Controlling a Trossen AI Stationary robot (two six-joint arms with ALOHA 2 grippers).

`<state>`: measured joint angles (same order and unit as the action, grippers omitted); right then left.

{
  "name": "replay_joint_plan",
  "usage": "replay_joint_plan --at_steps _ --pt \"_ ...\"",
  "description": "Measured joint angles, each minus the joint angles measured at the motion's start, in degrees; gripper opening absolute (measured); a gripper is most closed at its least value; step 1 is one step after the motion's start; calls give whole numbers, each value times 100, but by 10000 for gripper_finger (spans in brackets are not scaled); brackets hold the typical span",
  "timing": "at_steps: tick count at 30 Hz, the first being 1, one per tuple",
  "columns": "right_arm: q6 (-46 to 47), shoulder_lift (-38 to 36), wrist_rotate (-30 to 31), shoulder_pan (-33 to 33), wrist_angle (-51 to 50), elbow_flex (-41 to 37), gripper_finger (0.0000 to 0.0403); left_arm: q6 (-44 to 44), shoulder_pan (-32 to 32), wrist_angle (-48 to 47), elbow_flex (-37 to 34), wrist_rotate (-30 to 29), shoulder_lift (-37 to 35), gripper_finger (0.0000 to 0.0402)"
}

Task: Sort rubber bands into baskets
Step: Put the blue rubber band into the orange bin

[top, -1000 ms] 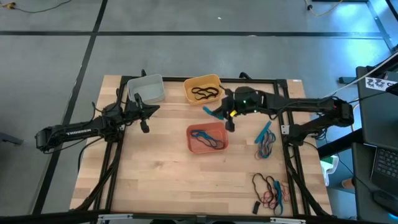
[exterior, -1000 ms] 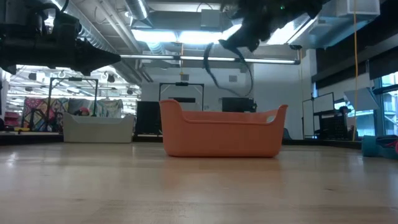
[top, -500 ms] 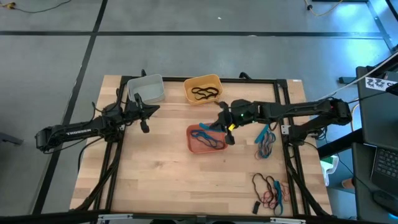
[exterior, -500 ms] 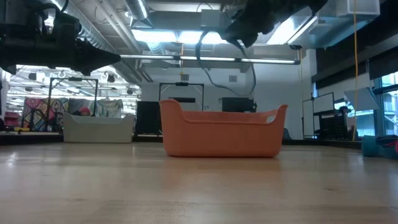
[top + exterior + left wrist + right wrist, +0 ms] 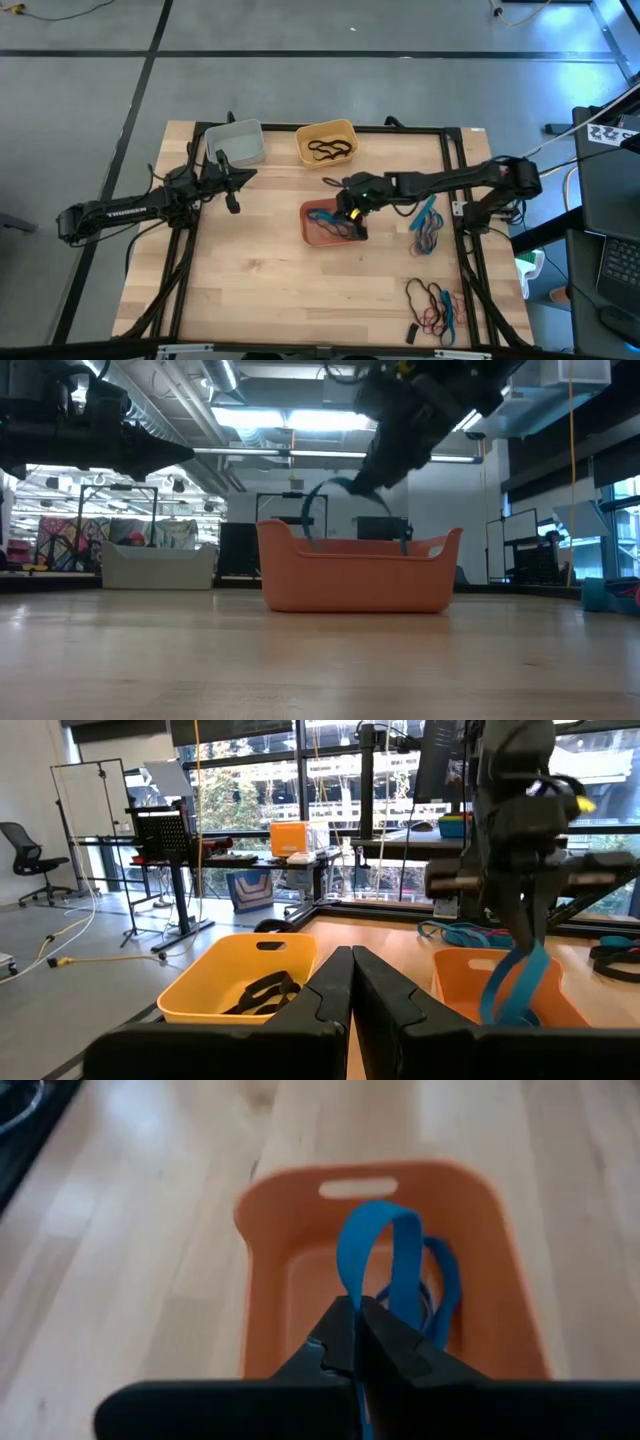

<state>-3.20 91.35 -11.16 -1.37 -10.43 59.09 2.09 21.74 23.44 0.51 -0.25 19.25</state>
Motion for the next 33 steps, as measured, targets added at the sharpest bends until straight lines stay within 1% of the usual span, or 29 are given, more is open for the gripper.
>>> replay_joint_plan --at_steps 7,11,14,21,24,27,30,33 --pt "183 408 4 -13 17 0 20 2 2 -2 0 0 0 5" --pt "480 517 9 -15 27 0 36 2 0 0 0 0 0 5" --pt "588 527 11 -15 -2 0 62 2 1 0 0 -1 0 5" --pt "567 513 15 -26 -40 11 150 2 0 -2 0 -2 0 5" --pt "442 450 24 -71 -504 240 177 3 0 -2 0 0 1 5" --pt "424 363 134 -169 -1172 536 194 4 0 -2 0 0 0 5" --pt "353 258 202 -223 -1707 689 199 4 0 -2 0 -1 0 5" --pt "292 48 340 -244 -2037 725 198 0 0 -2 0 0 2 5"
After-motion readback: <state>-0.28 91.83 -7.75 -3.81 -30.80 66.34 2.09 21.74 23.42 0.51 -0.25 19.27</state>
